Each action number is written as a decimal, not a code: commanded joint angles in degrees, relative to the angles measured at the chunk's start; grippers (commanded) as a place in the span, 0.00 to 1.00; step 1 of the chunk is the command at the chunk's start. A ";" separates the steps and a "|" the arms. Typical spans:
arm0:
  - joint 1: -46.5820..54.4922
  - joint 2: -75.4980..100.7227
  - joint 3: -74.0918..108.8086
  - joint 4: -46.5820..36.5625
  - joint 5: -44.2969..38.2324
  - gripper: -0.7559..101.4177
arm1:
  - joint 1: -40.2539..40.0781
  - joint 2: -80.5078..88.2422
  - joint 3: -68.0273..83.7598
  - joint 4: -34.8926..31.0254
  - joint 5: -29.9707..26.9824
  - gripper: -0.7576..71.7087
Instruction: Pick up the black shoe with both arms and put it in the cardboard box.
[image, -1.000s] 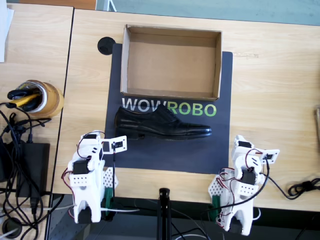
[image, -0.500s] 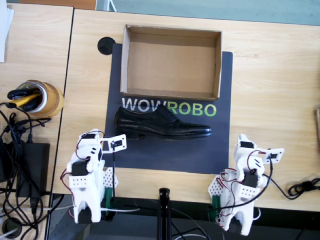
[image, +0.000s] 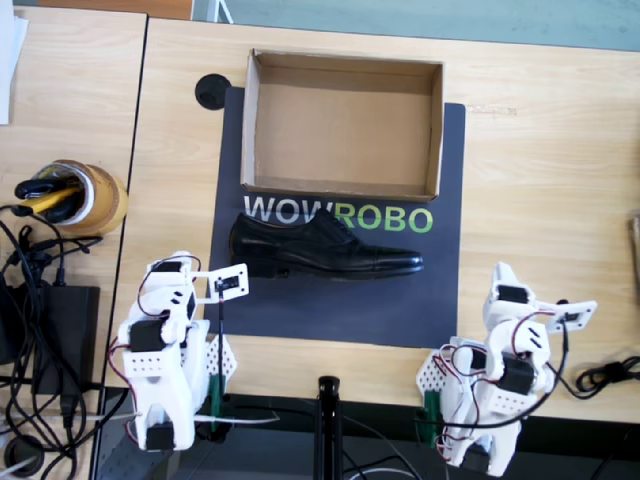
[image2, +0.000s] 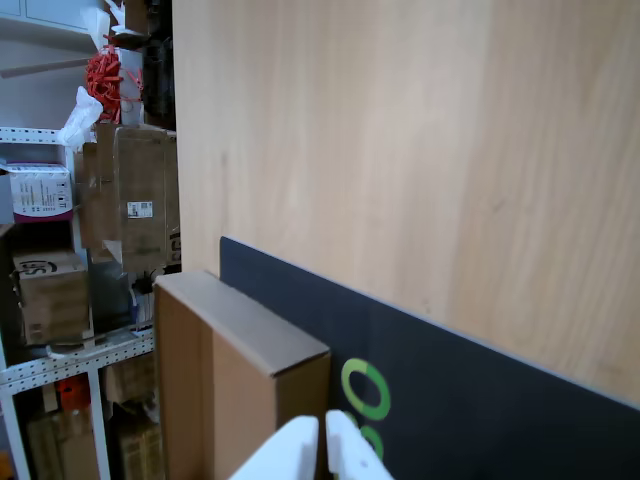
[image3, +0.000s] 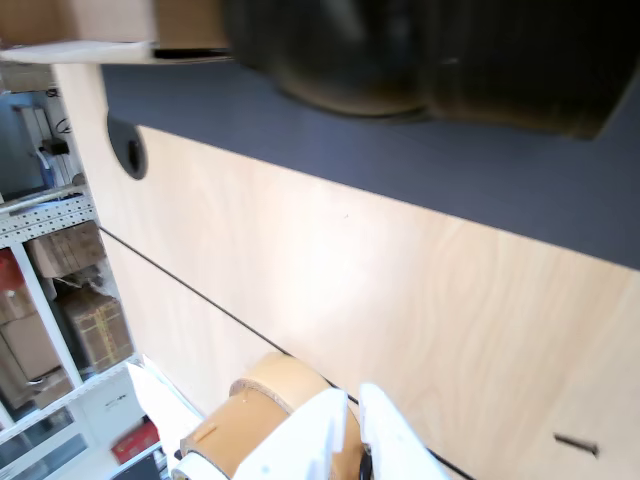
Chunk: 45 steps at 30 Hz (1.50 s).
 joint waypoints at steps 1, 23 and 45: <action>-0.53 -3.34 -6.94 2.11 1.32 0.00 | -0.79 -3.08 -6.77 2.90 -1.05 0.01; 11.43 -18.11 -36.12 21.62 -5.63 0.01 | -24.43 -27.42 -41.66 27.16 4.57 0.01; 24.35 -26.89 -35.60 21.97 -10.20 0.01 | -34.37 -37.62 -39.37 27.77 4.48 0.31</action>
